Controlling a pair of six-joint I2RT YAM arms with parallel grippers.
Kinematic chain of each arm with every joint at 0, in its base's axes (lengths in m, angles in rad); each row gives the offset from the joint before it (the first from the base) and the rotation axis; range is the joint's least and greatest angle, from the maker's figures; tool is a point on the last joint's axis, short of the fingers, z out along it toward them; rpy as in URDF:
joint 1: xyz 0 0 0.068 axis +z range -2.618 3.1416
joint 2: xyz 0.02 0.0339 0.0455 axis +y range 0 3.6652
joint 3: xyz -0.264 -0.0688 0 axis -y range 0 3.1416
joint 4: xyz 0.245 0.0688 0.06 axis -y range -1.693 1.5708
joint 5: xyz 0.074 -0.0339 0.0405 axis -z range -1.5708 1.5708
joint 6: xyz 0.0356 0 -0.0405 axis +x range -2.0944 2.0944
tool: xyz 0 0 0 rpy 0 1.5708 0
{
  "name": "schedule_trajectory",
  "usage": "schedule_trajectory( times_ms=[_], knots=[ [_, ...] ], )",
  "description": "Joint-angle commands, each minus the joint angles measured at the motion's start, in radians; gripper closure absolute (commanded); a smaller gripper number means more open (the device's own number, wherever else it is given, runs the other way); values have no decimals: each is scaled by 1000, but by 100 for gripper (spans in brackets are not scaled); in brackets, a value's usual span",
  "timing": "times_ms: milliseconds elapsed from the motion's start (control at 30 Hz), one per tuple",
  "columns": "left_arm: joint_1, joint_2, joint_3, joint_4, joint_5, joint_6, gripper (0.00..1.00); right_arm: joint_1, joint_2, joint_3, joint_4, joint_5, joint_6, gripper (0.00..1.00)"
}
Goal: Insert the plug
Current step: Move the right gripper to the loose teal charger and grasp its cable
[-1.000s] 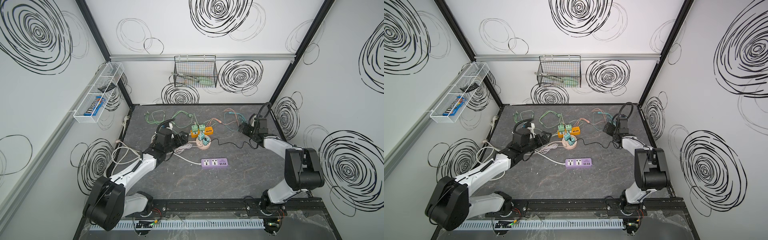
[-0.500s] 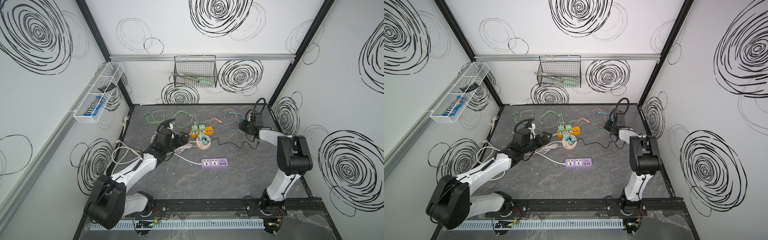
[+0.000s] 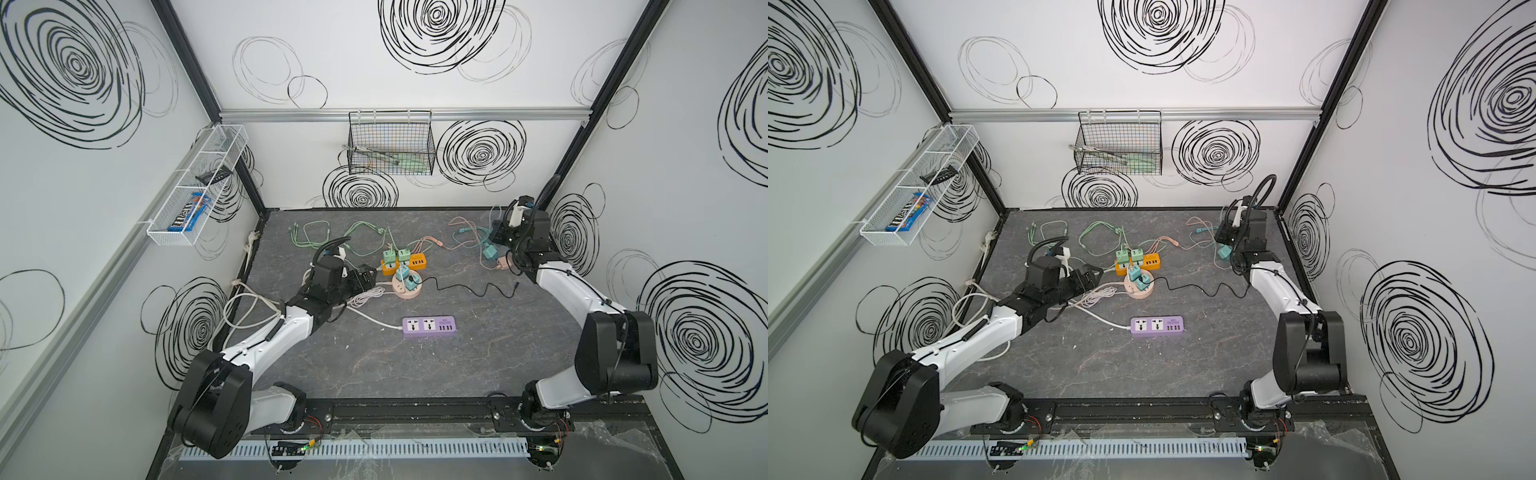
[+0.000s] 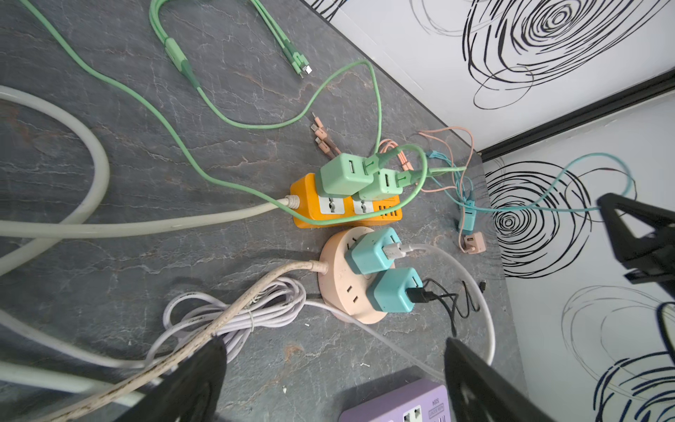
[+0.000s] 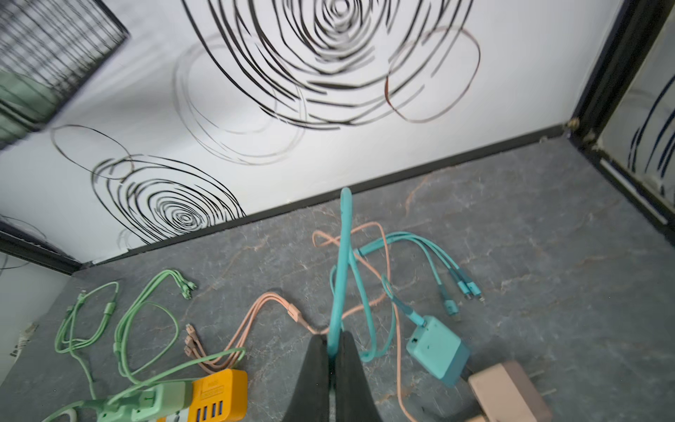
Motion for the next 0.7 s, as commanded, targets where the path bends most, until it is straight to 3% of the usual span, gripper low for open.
schedule_trajectory(
  times_ms=[0, 667],
  knots=[
    [-12, 6, 43, -9, -27, 51, 4, -4, -83, -37, 75, -6, -96, 100],
    [-42, 8, 72, -28, -74, 99, 4, -1, -360, 45, 86, 25, -156, 100]
  ],
)
